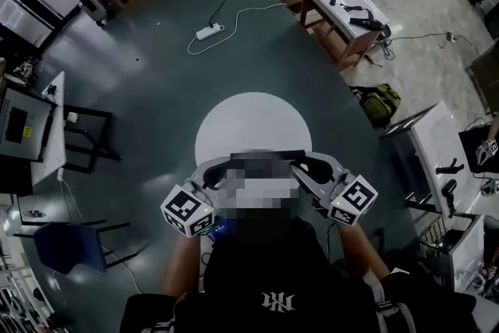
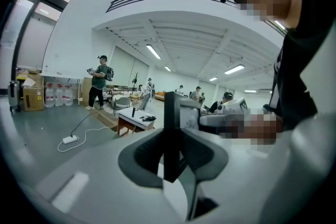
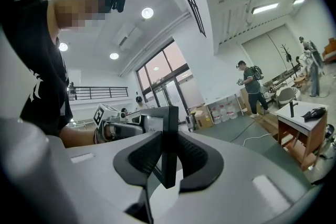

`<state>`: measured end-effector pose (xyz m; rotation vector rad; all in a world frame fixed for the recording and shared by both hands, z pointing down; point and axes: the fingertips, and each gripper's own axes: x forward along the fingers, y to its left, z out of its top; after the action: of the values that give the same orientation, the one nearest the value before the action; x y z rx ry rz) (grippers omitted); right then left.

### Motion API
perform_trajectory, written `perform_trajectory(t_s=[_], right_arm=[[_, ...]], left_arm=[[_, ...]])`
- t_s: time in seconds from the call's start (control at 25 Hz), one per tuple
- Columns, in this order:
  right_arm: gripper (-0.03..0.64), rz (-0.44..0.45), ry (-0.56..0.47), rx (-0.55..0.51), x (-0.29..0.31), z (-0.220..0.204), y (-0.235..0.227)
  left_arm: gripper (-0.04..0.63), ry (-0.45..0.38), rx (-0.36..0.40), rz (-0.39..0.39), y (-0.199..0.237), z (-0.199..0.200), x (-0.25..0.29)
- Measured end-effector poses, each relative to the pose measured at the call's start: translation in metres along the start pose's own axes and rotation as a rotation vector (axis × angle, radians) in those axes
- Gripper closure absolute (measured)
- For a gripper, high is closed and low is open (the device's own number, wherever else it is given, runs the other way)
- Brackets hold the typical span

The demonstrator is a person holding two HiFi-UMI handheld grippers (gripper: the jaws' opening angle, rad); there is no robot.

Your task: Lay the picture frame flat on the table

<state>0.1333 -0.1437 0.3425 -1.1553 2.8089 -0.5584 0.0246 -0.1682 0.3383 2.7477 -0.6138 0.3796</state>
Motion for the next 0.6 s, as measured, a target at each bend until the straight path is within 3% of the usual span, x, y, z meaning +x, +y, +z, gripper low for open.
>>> perform_trajectory(t_s=[0.6], right_arm=[[0.549,-0.012,0.157,0.088,0.117,-0.043,-0.044]], left_arm=[[0.500,0.032,-0.188,0.025,0.125,-0.051,0.003]])
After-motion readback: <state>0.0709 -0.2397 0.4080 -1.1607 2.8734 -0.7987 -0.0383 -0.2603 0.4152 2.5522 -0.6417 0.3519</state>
